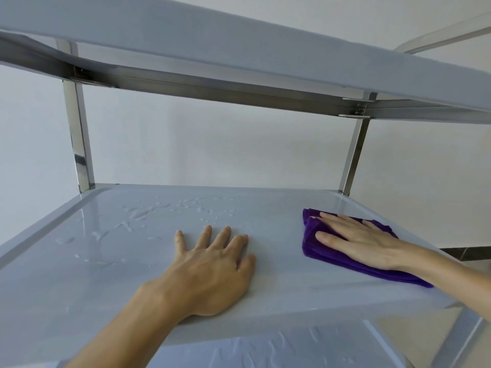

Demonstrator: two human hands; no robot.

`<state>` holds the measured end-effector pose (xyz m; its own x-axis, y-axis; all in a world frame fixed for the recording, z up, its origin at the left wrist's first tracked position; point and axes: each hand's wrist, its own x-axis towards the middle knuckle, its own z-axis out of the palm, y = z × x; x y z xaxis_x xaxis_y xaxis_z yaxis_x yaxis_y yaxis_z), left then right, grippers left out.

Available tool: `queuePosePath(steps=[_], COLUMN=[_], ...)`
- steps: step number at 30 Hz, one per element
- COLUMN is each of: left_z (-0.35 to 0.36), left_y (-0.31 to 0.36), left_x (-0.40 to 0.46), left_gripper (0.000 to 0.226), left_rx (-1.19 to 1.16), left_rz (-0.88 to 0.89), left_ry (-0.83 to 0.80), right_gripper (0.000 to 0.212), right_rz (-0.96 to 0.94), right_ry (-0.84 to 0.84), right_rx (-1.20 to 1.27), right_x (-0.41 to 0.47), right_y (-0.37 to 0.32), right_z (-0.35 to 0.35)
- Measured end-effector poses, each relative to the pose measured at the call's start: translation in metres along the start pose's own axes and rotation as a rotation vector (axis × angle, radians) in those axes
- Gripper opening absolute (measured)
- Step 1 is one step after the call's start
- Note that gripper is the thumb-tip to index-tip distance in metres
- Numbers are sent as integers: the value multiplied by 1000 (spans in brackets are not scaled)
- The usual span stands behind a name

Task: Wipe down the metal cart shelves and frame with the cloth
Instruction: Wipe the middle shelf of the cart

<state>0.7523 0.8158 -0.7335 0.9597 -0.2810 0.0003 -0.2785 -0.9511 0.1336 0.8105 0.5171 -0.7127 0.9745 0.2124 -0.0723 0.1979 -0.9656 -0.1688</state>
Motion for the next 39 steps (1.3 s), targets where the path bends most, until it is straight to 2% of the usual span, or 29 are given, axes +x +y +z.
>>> queuePosePath(steps=[2,4,8,10,12,15,16,18,21,25,29,31,35,39], left_z=[0,-1,-6,-11,-14,-14,-13,-12,-16,-21,-4,3,-1,-13], left_y=[1,1,-3,-7,-12,-16,-16,-16,-2,44,82,77,44,-12], left_x=[0,-2,-5,-6,-7,-7,-6,-3,3,30,52,57,43,10], left_gripper=[55,53,40,37,38,38,36,33,33,41,56,60,63,72], left_rx=[-34,-78,-245,-399,-566,-627,-590,-505,-418,-364,-139,-67,-47,-8], left_rz=[-3,-8,17,4,-22,8,38,90,126,193,216,183,143,25], left_ry=[30,49,124,211,291,375,405,457,477,399,57,-38,-46,-48], right_gripper=[66,74,72,70,61,40,35,31,35,40,35,35,35,35], right_rz=[-50,-130,-222,-247,-234,-229,-220,-190,-142,-60,-87,-89,-66,-51], right_ry=[-29,-39,-70,-68,-23,159,253,421,506,372,290,294,263,253], right_rx=[7,6,125,290,587,940,944,754,454,251,214,212,186,184], right_x=[-3,-4,0,2,4,7,6,4,-2,5,11,12,8,5], right_y=[-19,-42,-90,-101,-104,-88,-77,-53,-19,0,4,7,11,9], right_z=[4,11,25,25,18,4,0,-3,5,20,23,23,23,22])
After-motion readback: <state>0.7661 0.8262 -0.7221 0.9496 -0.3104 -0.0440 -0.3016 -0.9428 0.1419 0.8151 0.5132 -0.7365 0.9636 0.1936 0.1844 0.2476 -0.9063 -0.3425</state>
